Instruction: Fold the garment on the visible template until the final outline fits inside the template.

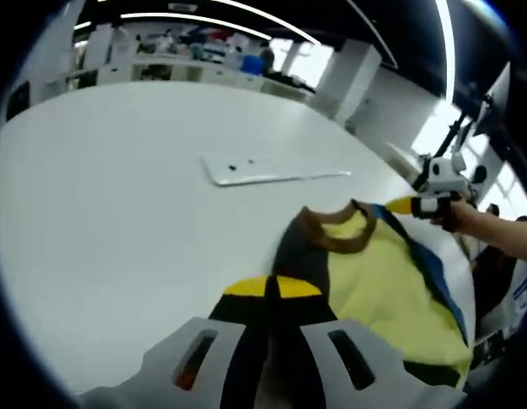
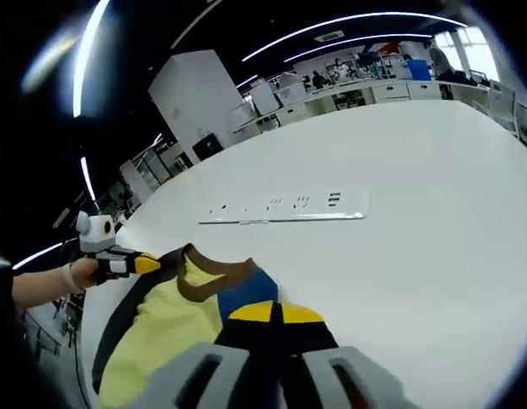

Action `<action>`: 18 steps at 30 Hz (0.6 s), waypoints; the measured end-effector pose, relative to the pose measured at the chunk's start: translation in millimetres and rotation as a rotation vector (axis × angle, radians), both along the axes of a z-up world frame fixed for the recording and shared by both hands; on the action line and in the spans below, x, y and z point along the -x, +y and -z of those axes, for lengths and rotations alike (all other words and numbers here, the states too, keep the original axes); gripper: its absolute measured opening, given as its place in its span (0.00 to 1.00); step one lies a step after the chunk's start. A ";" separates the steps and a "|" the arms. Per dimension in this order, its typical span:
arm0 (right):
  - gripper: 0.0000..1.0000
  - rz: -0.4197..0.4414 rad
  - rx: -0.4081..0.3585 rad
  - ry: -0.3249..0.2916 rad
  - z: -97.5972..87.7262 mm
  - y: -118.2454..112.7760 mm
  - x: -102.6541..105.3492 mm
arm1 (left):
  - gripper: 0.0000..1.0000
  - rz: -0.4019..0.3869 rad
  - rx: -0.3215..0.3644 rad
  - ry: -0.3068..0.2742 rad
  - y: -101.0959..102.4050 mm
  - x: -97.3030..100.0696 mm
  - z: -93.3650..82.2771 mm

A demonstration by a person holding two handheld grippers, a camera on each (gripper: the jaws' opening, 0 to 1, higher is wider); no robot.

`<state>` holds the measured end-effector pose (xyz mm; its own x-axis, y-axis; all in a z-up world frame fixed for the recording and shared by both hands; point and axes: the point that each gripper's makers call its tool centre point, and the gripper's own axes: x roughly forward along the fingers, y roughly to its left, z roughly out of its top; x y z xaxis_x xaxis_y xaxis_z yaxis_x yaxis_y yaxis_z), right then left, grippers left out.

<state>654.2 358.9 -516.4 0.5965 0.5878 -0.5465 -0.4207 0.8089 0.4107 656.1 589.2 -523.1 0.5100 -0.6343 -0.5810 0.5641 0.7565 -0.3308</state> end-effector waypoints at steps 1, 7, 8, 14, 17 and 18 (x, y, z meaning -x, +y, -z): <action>0.04 0.000 -0.003 0.004 0.8 2.1 0.7 | 0.01 -0.002 0.004 -0.009 -0.5 -0.6 -1.2; 0.47 -0.071 0.047 -0.072 -2.7 16.8 4.6 | 0.35 0.048 -0.021 -0.043 -11.9 1.5 -7.0; 0.49 -0.087 0.039 -0.075 -4.1 19.7 6.6 | 0.37 0.064 -0.018 -0.053 -14.9 4.2 -10.9; 0.80 -0.152 0.075 -0.133 -12.5 24.5 16.1 | 0.58 0.107 -0.016 -0.086 -23.3 10.9 -24.2; 0.92 -0.185 0.097 -0.159 -16.3 24.5 22.5 | 0.74 0.126 -0.026 -0.103 -24.2 14.8 -28.4; 0.97 -0.195 0.104 -0.155 -16.7 23.8 25.4 | 0.78 0.129 -0.030 -0.100 -24.2 16.8 -29.5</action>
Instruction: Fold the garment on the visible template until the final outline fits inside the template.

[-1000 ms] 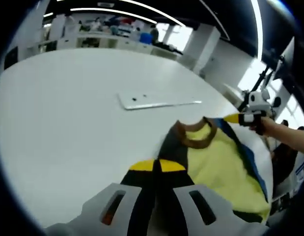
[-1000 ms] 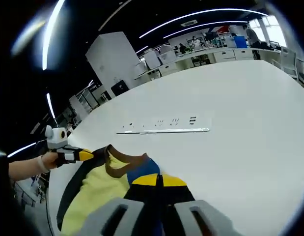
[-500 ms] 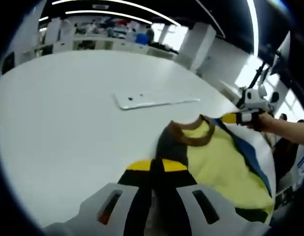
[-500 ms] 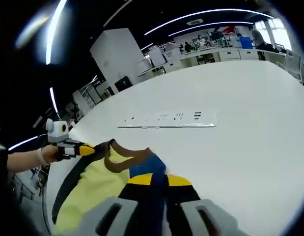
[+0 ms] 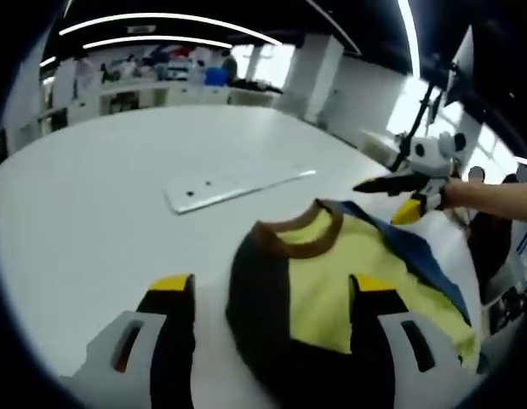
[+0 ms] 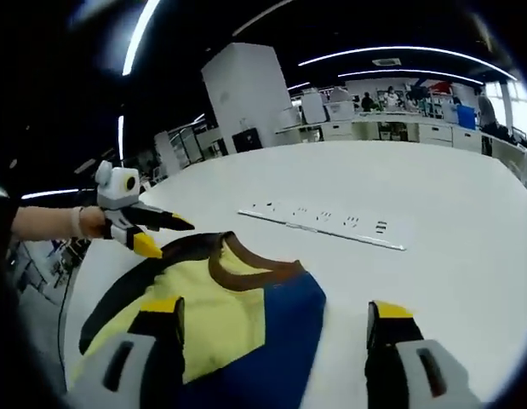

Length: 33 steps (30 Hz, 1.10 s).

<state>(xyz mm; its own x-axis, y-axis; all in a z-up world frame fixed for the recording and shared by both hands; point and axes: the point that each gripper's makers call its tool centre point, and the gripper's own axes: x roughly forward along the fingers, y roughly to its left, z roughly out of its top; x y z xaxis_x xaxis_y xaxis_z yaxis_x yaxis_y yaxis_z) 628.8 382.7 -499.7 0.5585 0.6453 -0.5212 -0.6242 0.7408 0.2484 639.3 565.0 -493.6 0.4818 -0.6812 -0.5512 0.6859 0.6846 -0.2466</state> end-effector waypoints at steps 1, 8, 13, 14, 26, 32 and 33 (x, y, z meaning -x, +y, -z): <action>1.00 -0.004 0.011 0.001 0.7 -1.3 1.5 | 0.81 0.004 -0.005 -0.004 0.8 1.0 -0.5; 1.00 -0.010 0.050 -0.004 -5.7 -11.5 16.7 | 0.83 0.039 -0.038 -0.010 5.0 16.4 -9.6; 1.00 -0.002 0.051 -0.008 -12.0 -12.8 27.7 | 0.82 0.060 -0.056 -0.017 8.6 28.8 -16.4; 1.00 -0.002 0.053 -0.007 -13.1 -13.1 31.3 | 0.82 0.062 -0.054 -0.018 8.8 31.1 -17.7; 0.95 -0.001 0.061 -0.047 -29.3 -19.0 75.1 | 0.78 0.053 -0.049 -0.021 20.4 67.5 -25.7; 0.92 -0.021 0.068 -0.053 -29.0 -18.2 107.9 | 0.77 0.039 -0.027 -0.018 25.5 94.2 -30.2; 0.92 -0.021 0.068 -0.050 -29.2 -17.9 111.6 | 0.77 0.038 -0.023 -0.020 26.0 98.0 -31.6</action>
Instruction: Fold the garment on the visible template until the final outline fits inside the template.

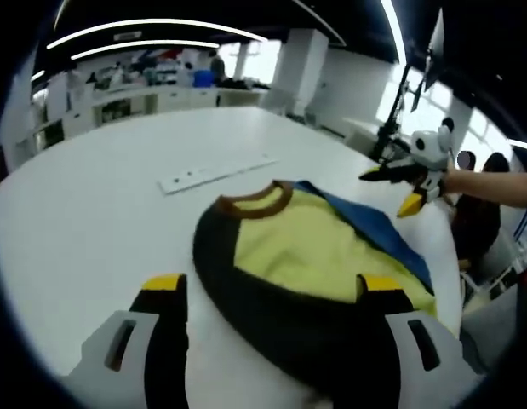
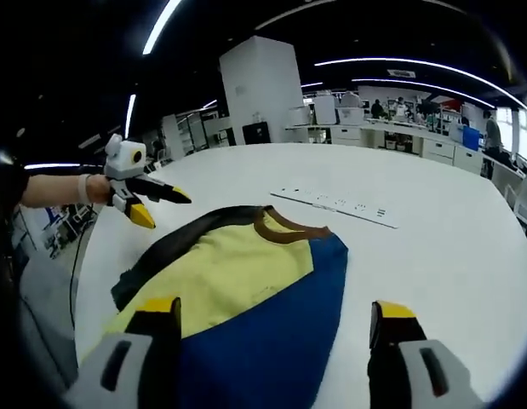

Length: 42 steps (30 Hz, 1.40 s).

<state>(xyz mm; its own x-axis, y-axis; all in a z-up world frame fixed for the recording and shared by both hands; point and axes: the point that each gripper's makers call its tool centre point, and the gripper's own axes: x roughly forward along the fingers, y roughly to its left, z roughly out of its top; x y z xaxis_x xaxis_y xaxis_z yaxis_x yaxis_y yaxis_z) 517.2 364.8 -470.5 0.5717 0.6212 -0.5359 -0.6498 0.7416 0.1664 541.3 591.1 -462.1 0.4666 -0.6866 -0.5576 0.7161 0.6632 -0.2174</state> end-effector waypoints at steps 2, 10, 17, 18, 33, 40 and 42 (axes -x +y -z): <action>0.91 -0.012 0.014 -0.007 0.1 1.1 10.6 | 0.77 -0.001 -0.001 -0.006 2.2 9.3 -2.3; 0.89 -0.016 0.010 -0.031 -7.7 1.1 37.3 | 0.76 -0.027 0.019 -0.018 13.0 40.7 -9.1; 0.87 -0.008 0.012 -0.022 -6.5 -5.1 63.3 | 0.76 -0.045 0.045 -0.019 21.3 67.6 -9.5; 0.87 -0.005 0.010 -0.023 -6.7 -6.2 65.8 | 0.76 -0.046 0.047 -0.020 22.5 69.8 -9.7; 0.83 0.036 0.006 -0.016 -2.5 -24.3 100.5 | 0.75 -0.072 0.024 -0.010 42.9 105.2 -2.6; 0.74 -0.067 0.073 -0.065 0.6 -5.7 120.7 | 0.74 -0.108 0.056 -0.003 46.0 111.4 -3.0; 0.72 -0.087 0.088 -0.077 2.7 -1.3 124.9 | 0.74 -0.109 0.058 0.003 46.2 113.4 -2.1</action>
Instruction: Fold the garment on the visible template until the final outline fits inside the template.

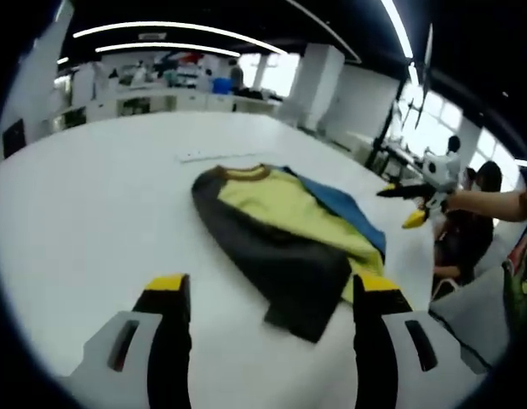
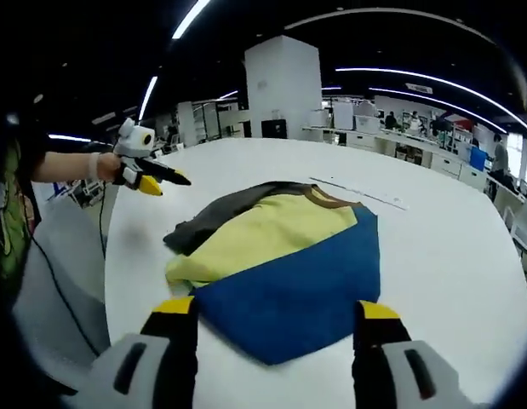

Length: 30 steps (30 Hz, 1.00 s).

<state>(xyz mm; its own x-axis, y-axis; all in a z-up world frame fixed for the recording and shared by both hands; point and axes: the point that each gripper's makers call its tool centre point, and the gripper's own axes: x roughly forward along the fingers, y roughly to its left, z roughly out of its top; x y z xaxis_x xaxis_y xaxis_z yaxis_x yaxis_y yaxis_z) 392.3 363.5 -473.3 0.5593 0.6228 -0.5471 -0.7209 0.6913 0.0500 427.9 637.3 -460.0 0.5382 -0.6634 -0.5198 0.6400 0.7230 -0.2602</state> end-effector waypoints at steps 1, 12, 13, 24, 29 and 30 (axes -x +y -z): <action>0.72 -0.026 0.025 -0.011 2.2 2.5 3.2 | 0.74 -0.001 -0.003 -0.001 0.8 0.9 0.5; 0.64 -0.151 0.157 -0.083 15.0 19.9 20.7 | 0.73 -0.024 0.006 0.006 6.1 6.6 1.6; 0.63 -0.153 0.168 -0.084 16.5 20.3 20.9 | 0.73 -0.024 0.006 0.009 6.2 7.5 2.3; 0.41 -0.318 0.429 -0.260 30.4 27.4 25.2 | 0.71 -0.033 0.006 0.030 8.5 14.7 11.0; 0.29 -0.378 0.516 -0.329 36.9 34.5 24.5 | 0.70 -0.041 0.015 0.040 9.1 17.0 13.1; 0.28 -0.391 0.532 -0.335 38.9 35.1 24.6 | 0.70 -0.042 0.016 0.042 8.9 17.5 13.4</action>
<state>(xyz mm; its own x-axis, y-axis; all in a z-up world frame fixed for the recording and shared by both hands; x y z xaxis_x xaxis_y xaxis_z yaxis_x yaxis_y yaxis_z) 367.7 398.6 -512.1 0.5409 0.5087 -0.6698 -0.8373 0.2500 -0.4863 410.4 646.2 -473.4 0.5438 -0.6491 -0.5319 0.5971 0.7447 -0.2983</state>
